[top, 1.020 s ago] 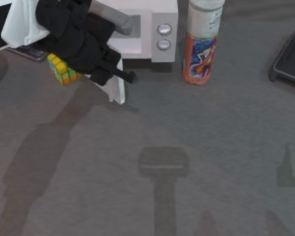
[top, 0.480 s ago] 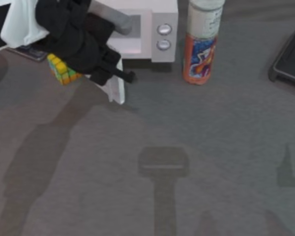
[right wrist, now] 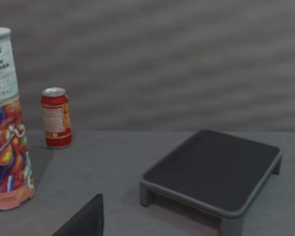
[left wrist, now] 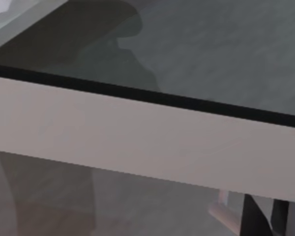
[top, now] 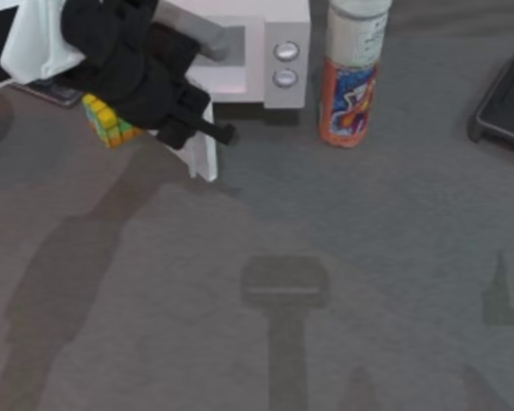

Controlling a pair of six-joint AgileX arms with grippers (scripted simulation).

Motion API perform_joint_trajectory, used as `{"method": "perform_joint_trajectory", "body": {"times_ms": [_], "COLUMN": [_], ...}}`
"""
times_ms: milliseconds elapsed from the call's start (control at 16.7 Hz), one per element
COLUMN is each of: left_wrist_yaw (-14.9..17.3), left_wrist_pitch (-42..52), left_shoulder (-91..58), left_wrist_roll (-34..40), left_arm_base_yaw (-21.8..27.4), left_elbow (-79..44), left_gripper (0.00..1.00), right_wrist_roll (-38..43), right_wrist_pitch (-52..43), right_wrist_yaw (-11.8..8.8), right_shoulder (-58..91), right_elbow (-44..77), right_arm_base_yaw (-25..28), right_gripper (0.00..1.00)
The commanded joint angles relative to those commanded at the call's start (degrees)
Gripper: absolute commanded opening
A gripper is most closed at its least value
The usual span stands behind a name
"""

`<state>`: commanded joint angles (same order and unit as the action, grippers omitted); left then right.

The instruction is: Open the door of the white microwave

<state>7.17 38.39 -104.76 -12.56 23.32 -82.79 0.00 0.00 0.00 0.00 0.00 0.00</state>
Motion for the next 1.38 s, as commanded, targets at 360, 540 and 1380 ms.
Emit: {"method": "perform_joint_trajectory", "body": {"times_ms": [360,540,1380], "left_wrist_yaw": [1.4,3.5,5.4], "left_wrist_pitch": [0.2,1.1,1.3], "left_shoulder": [0.4,1.2,2.7], "left_wrist_roll": [-1.8,-6.3,-10.0], "left_arm_base_yaw": [-0.5,-2.2,-3.8], "left_elbow": [0.6,2.3,3.1], "left_gripper": [0.0,0.0,0.0], "right_wrist_roll": [0.0,0.0,0.0], "right_wrist_pitch": [0.0,0.0,0.0], "right_wrist_yaw": [0.0,0.0,0.0], "right_shoulder": [0.0,0.0,0.0], "right_elbow": [0.0,0.0,0.0], "right_arm_base_yaw": [0.0,0.0,0.0], "right_gripper": [1.0,1.0,1.0]}}
